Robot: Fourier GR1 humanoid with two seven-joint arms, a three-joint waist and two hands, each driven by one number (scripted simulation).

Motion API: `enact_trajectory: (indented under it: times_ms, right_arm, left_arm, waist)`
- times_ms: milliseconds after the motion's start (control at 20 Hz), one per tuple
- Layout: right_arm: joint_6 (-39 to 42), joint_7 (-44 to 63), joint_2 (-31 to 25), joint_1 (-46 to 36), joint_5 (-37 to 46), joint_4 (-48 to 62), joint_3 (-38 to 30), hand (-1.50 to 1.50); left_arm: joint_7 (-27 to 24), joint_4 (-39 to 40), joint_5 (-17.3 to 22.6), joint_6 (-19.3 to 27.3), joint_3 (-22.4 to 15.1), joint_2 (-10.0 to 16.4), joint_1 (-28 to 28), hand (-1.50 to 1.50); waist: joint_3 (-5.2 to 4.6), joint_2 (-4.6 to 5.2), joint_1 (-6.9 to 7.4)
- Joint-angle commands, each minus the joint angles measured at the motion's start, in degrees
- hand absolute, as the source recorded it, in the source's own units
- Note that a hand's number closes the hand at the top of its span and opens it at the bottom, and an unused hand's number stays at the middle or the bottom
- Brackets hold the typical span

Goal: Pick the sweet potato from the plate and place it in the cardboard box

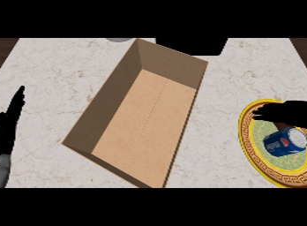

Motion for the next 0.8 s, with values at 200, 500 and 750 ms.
enact_trajectory:
  times_ms: [200,500,750]
  right_arm:
    - [-7.05,-1.55,3.44,-0.6,4.6,7.71,-4.87,1.5]
    - [-17.72,0.02,6.95,2.35,3.51,5.63,-8.94,1.5]
    - [-14.34,4.81,9.3,-0.68,1.18,0.8,-12.75,1.5]
  left_arm:
    - [-1.73,-1.48,-1.22,-1.7,2.38,-0.5,2.59,0.0]
    - [1.58,-3.69,-1.98,-2.71,1.98,-0.69,1.14,0.0]
    - [1.42,-1.91,-2.01,-3.11,3.51,-0.78,0.41,0.0]
  waist:
    - [0.07,0.23,0.82]
    - [0.09,0.21,0.61]
    - [0.02,-0.01,0.14]
